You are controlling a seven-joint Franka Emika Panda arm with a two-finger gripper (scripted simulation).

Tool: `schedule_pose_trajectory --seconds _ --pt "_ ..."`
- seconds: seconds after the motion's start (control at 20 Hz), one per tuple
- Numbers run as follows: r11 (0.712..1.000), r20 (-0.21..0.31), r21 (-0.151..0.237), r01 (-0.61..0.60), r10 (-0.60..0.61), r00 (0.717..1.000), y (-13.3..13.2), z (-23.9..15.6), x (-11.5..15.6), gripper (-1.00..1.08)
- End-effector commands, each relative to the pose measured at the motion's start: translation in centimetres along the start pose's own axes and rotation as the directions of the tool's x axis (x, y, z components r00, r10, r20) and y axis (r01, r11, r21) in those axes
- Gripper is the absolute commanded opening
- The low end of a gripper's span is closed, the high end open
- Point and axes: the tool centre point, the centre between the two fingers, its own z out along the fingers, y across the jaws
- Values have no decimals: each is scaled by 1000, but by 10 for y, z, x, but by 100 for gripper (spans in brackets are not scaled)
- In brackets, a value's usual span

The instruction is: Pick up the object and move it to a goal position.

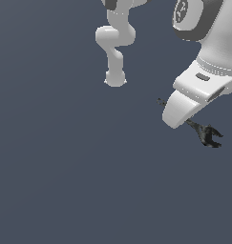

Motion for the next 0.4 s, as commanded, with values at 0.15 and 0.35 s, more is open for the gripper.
schedule_pose_trajectory --seconds 0.15,0.35 --pt "1000 0 0 0 0 1000 -1 -7 5 -100" --pt "1000 0 0 0 0 1000 -1 -8 6 -100"
